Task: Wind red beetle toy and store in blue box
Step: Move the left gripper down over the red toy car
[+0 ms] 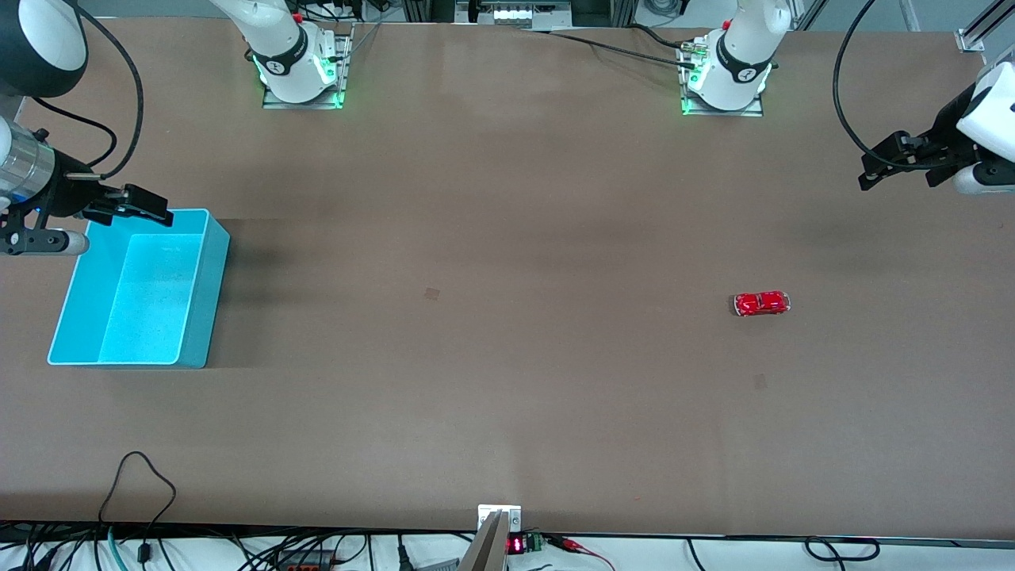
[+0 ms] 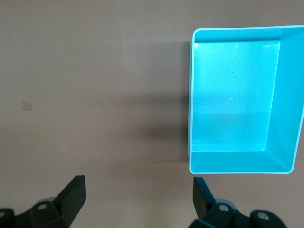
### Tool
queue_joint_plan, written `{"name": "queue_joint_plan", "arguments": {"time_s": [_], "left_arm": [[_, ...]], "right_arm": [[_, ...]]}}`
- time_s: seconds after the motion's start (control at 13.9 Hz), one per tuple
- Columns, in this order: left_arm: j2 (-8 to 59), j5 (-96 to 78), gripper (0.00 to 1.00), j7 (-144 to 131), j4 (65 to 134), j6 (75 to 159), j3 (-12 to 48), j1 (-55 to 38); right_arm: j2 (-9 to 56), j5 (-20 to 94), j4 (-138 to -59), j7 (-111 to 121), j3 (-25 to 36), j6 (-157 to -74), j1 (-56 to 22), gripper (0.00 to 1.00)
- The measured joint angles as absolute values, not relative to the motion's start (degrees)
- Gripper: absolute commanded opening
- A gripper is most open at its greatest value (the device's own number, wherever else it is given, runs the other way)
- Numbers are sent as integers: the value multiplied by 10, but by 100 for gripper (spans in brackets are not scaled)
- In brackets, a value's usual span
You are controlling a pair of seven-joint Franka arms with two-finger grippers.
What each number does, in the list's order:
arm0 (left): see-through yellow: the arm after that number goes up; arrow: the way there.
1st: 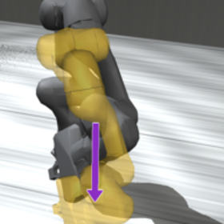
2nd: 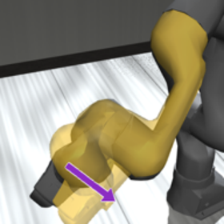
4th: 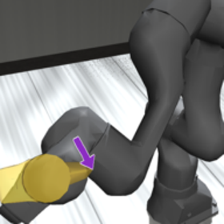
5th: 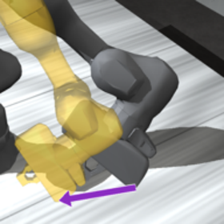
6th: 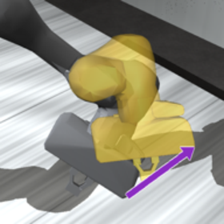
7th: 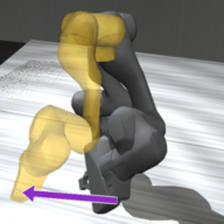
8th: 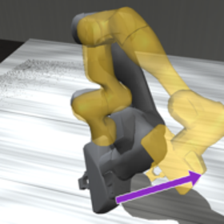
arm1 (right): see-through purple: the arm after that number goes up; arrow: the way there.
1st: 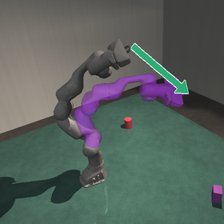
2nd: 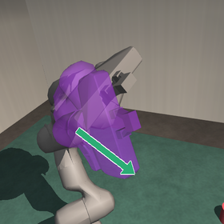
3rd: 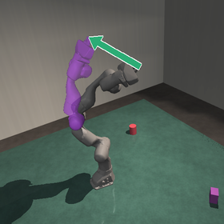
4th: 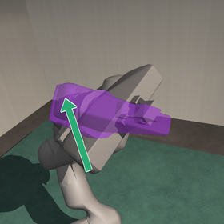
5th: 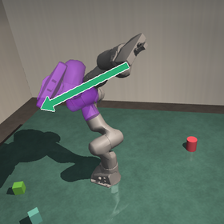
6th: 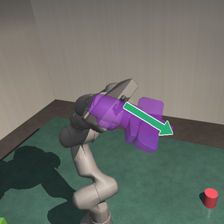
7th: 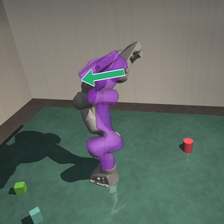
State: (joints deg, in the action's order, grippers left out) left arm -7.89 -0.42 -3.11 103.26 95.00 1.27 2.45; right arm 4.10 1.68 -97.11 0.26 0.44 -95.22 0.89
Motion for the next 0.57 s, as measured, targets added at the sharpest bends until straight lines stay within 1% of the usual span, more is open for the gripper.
{"name": "queue_joint_plan", "arguments": {"time_s": [0.29, 0.43, 0.57], "left_arm": [[-79, -4, 100, -31, 1040, 950, 13, 24], [-76, -4, 100, -24, 1057, 948, 15, 22], [-58, -4, 100, -4, 1077, 949, 18, 19]], "right_arm": [[41, 17, -971, 3, 4, -952, 9, 100], [41, 17, -971, 3, 4, -952, 9, 100], [41, 17, -971, 3, 4, -952, 9, 100]]}}
